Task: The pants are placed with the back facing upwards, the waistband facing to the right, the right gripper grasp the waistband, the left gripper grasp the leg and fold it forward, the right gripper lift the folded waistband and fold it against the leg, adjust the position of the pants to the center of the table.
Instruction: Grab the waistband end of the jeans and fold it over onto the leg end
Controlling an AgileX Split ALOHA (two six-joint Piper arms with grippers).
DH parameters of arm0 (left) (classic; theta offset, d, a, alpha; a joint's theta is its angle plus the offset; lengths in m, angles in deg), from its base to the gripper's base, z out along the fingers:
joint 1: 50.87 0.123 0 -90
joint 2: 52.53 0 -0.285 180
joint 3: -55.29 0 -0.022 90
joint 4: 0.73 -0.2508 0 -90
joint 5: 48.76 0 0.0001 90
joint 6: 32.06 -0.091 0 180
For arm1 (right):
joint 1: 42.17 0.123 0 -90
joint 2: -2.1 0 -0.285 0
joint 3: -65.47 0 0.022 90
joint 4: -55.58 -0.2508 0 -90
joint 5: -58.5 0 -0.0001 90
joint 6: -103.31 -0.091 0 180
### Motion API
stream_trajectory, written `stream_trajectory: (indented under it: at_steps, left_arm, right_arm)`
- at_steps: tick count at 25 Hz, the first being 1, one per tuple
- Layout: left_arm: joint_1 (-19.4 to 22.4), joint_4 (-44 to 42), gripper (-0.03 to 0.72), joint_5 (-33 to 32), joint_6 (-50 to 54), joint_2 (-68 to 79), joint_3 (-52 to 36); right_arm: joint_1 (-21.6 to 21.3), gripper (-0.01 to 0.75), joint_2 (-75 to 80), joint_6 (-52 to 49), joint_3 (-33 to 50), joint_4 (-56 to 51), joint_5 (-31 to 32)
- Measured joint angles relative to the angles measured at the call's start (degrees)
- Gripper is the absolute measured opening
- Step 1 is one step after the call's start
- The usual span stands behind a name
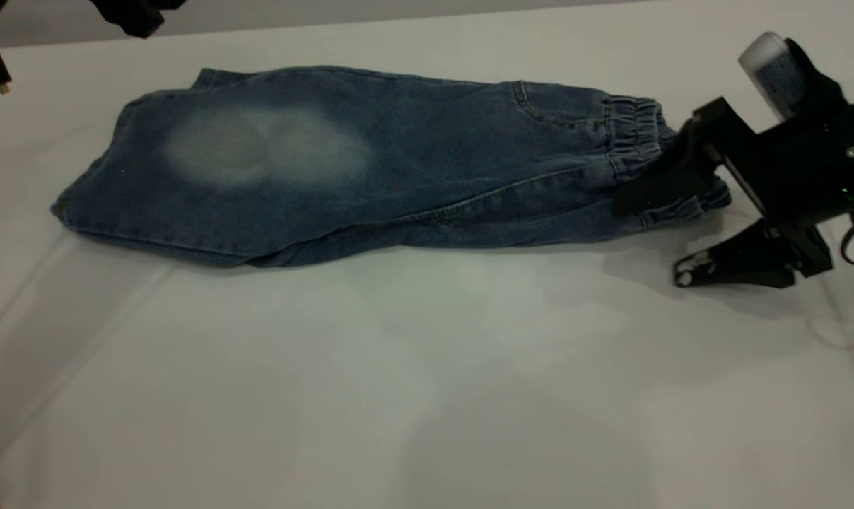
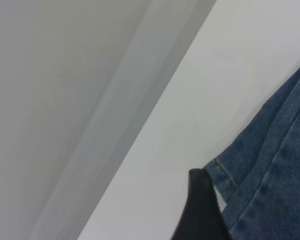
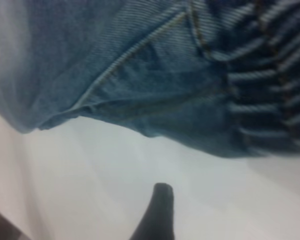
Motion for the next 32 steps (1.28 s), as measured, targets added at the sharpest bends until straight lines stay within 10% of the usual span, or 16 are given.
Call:
stream_trajectory:
  at_steps: [14,32]
  left_arm:
    - [0.00,0.00,0.467,0.03,1.49,-1.43,0.00]
    - [-0.01,-0.12,0.467,-0.32,1.38,-1.56,0.00]
  right_arm:
    - [-12.26,0.640,1.17,0.38,-1.59,0.04,1.90]
    - [-12.49,0.608,3.58,-2.52,-5.73,1.75,8.13]
